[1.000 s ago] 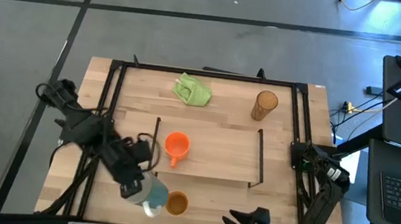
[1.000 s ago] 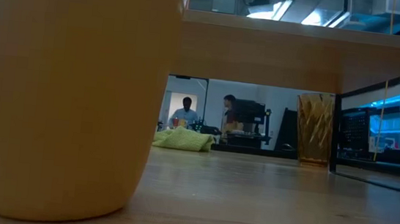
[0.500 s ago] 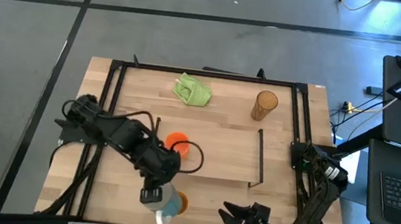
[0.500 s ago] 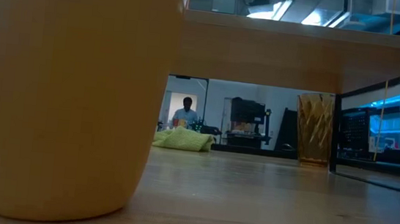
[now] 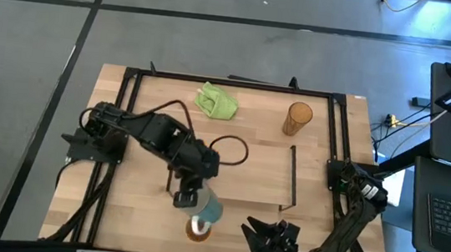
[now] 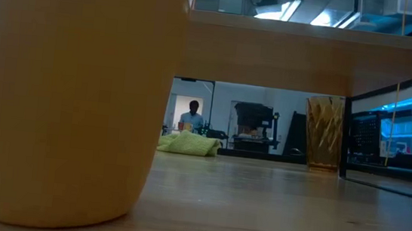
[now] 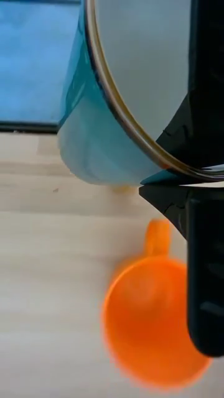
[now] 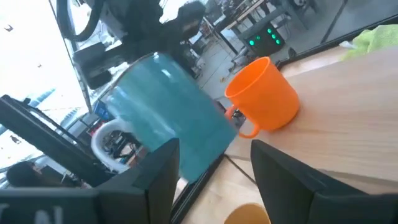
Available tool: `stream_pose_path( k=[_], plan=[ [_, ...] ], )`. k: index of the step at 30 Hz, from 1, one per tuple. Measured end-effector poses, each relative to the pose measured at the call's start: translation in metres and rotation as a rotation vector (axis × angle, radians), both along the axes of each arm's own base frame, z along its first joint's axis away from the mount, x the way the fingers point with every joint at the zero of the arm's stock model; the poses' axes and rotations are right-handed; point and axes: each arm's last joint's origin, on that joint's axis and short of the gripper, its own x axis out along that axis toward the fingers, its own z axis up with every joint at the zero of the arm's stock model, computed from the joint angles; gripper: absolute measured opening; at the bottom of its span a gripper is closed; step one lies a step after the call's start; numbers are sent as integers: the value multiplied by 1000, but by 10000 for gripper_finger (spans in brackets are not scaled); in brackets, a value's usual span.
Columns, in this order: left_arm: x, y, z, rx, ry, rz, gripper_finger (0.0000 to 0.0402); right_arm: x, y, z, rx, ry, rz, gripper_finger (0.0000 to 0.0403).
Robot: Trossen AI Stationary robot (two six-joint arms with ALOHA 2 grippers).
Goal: Stack small to large cups/mugs on shelf
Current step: Put the blue mug on the shelf
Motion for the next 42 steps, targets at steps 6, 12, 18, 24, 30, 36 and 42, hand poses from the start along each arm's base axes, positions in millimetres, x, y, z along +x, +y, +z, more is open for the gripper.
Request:
stream_pose_path(
  k=[6, 12, 18, 24, 30, 36, 42],
  plan=[
    [13, 10, 5, 57, -144, -116, 19, 1, -1, 1, -2, -10, -6, 200],
    [19, 30, 6, 146, -182, -172, 19, 5, -2, 18, -2, -42, -20, 200],
    [19, 46, 3, 107, -131, -155, 19, 14, -7, 48, -51, 0, -41, 200],
    [19, 50, -6, 108, -38, -160, 19, 14, -7, 74, -113, 58, -34, 200],
    [31, 47, -12, 127, -80, -212, 19, 13, -9, 82, -143, 76, -37, 200],
    [42, 52, -19, 166, -94, -222, 19, 18, -13, 82, -140, 74, -51, 200],
    [56, 59, -35, 191, -47, -216, 19, 28, -22, 81, -122, 97, -67, 200]
  ],
)
